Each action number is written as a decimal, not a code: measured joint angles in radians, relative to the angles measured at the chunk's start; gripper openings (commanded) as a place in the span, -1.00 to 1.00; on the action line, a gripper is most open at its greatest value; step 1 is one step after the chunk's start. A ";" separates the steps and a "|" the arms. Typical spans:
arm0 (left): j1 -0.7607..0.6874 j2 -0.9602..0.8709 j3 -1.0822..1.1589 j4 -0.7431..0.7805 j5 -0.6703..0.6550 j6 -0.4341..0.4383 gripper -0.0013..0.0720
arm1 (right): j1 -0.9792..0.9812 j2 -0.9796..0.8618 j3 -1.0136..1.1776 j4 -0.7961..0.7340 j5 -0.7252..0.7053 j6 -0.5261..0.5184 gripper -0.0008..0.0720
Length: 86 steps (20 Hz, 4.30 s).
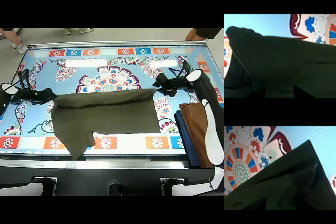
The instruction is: Fold the shirts.
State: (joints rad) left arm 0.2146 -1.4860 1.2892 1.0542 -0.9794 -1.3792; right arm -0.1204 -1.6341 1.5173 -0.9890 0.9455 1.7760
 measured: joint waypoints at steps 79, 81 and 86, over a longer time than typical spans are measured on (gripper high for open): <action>0.055 0.402 0.132 0.062 -0.274 -0.016 -0.87 | 0.010 0.391 0.049 -0.404 0.475 -0.264 -0.86; 0.028 0.313 -0.008 0.054 -0.159 0.010 -0.87 | 0.044 0.264 0.008 -0.407 0.378 -0.250 -0.86; -0.012 0.067 -0.060 0.020 0.085 0.037 -0.87 | 0.050 0.049 -0.027 -0.408 0.002 -0.047 -0.86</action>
State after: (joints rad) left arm 0.2028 -1.4189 1.2293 1.0740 -0.8944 -1.3422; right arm -0.0704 -1.5852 1.4906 -1.3968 0.9478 1.7290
